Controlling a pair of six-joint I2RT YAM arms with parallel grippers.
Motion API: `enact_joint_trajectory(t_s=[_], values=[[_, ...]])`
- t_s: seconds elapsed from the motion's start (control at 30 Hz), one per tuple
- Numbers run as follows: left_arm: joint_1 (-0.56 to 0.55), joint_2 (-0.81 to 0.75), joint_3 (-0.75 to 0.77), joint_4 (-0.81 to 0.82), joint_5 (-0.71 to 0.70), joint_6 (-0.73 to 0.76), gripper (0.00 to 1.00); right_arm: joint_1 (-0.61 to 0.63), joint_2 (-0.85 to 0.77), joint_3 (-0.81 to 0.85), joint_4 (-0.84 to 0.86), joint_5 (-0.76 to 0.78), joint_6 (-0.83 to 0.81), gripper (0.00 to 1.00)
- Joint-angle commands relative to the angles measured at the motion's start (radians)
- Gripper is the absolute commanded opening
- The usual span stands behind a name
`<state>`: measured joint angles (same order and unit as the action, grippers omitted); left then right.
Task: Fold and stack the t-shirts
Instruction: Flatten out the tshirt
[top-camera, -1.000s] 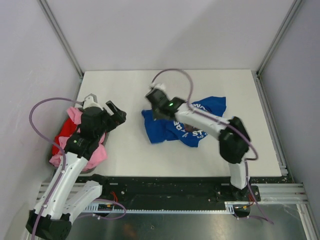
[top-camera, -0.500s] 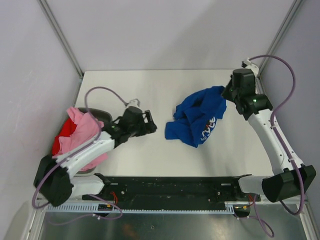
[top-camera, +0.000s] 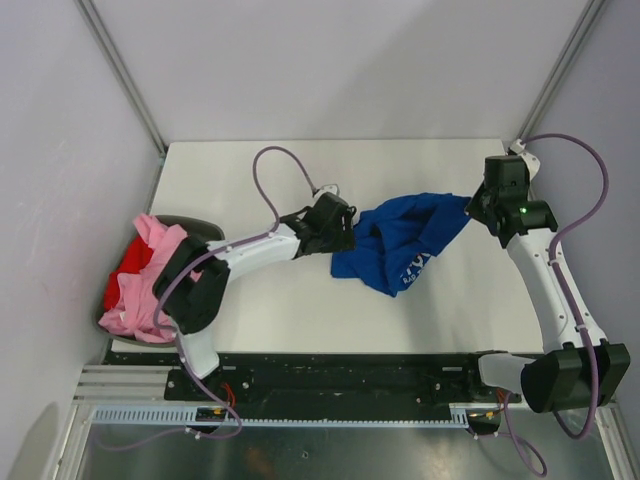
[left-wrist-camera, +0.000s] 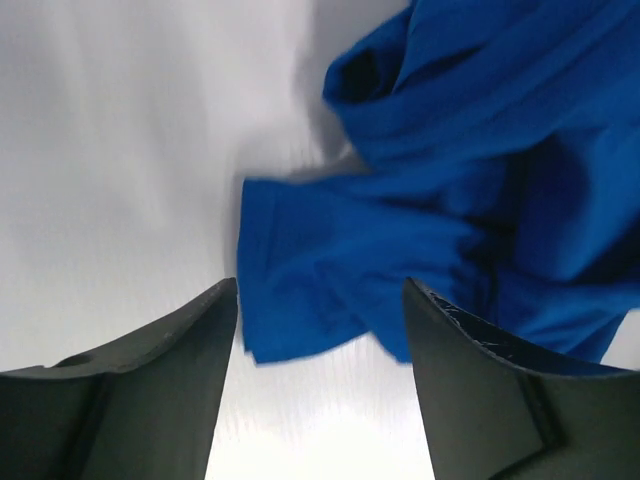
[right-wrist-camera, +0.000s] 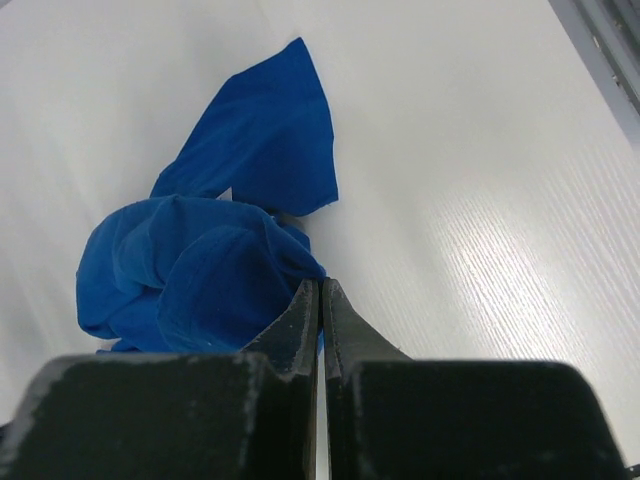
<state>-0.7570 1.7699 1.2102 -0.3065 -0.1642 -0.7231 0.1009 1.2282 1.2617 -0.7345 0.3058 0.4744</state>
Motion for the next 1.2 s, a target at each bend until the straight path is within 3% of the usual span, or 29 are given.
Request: enact_joint_trajectory(t_s=[0.0, 0.53, 0.63, 0.77, 0.9, 1.17], values=[[0.006, 0.08, 0.123, 0.025, -0.057, 0.074, 0.7, -0.011, -0.034, 0.0, 0.011, 0.006, 0.001, 0.0], [0.046, 0.261, 0.216, 0.015, -0.045, 0.088, 0.56, -0.021, -0.015, -0.004, 0.021, -0.043, 0.002, 0.0], [0.054, 0.278, 0.234, 0.014, -0.033, 0.094, 0.45, -0.023, -0.013, -0.004, 0.025, -0.043, 0.003, 0.0], [0.068, 0.275, 0.237, 0.013, -0.02, 0.093, 0.18, -0.025, -0.012, -0.004, 0.034, -0.046, 0.002, 0.0], [0.097, 0.208, 0.207, 0.012, -0.049, 0.104, 0.02, -0.031, -0.006, -0.003, 0.048, -0.047, 0.004, 0.0], [0.226, -0.117, 0.102, -0.019, -0.167, 0.152, 0.0, -0.171, 0.027, 0.037, 0.095, -0.197, 0.068, 0.0]])
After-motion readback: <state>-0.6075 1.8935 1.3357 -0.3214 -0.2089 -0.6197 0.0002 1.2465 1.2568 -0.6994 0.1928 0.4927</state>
